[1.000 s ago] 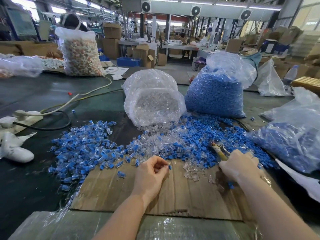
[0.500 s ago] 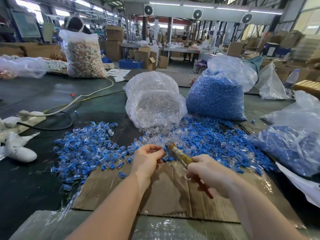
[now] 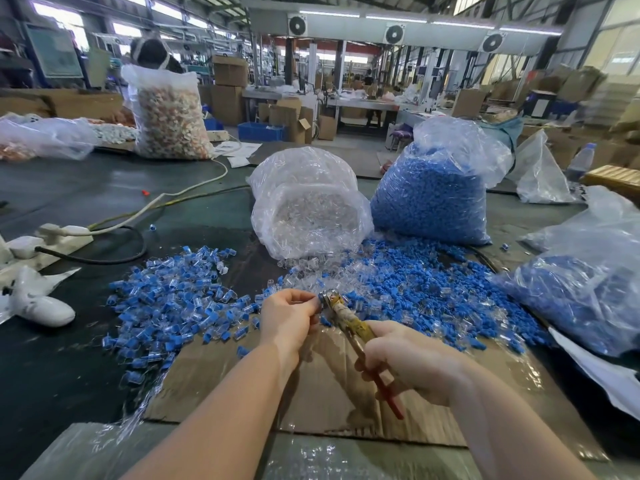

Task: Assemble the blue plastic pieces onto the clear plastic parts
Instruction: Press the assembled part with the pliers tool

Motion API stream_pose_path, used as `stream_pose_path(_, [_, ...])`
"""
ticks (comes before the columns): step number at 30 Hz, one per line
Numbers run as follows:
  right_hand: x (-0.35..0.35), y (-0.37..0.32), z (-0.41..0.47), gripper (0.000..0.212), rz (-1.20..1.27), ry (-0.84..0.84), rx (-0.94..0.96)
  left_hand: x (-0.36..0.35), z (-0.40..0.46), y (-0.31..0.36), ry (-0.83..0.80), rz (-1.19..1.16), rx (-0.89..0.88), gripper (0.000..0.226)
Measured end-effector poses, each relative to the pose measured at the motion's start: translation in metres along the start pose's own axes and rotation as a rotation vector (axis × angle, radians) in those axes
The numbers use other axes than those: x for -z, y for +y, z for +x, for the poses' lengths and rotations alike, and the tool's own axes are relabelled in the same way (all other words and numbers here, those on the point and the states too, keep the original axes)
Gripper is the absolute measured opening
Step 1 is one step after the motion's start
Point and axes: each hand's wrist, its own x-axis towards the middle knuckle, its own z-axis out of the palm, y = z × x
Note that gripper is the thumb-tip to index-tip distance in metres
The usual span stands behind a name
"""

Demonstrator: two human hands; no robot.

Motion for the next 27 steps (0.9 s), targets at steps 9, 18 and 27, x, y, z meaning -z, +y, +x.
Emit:
stream_pose_path(9, [-0.003,-0.001,0.001,0.029,-0.059,0.041,0.025,-0.001,-0.004,0.006,0.028,-0.037,0.007,0.009])
stream_pose_path(18, [-0.007,0.002,0.000,0.027,-0.004,0.081,0.024,-0.005,-0.006,0.006,0.025,-0.037,-0.004,0.009])
stream_pose_path(27, [0.010,0.017,0.012,0.048,0.108,0.432,0.115,0.034,0.014,0.007,0.291,0.439,-0.297,0.007])
